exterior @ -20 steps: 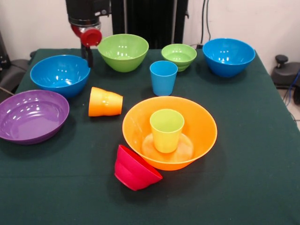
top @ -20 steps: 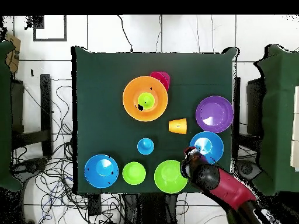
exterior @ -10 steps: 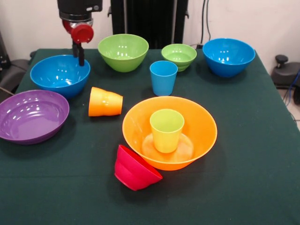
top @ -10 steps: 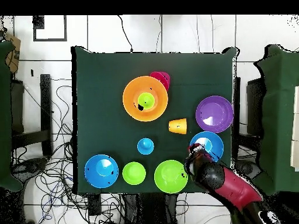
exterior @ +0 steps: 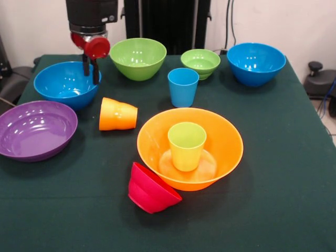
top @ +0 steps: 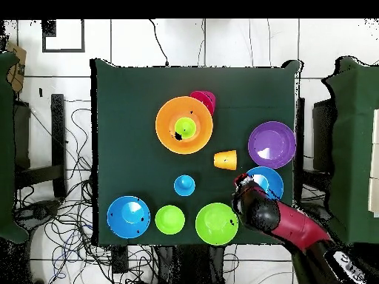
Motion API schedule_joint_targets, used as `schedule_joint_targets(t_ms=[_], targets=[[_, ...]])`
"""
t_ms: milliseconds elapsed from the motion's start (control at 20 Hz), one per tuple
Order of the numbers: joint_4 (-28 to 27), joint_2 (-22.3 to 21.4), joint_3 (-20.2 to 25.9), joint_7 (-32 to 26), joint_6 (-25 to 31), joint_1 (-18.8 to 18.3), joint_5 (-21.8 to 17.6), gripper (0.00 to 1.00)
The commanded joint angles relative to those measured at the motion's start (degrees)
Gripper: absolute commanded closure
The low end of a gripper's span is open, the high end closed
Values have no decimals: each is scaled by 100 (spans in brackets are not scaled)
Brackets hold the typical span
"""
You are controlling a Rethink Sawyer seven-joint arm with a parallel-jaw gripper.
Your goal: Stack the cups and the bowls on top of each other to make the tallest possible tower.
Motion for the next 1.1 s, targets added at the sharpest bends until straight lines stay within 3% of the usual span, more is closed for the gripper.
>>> schedule_joint_targets(t_ms=[50,150,250,500,800,1100], targets=[[-982,412,1828,-2316,808,-466,-1564,0],[-1088,492,2478,-2903,1224,-827,-2024,0],[-1111,481,2836,-3236,1493,-1029,-2273,0],[-1131,554,3037,-3077,1758,-1230,-2409,0],[-775,138,2412,-2190,1784,-1179,-2114,0],[-440,194,1550,-985,1777,-969,-1614,0]])
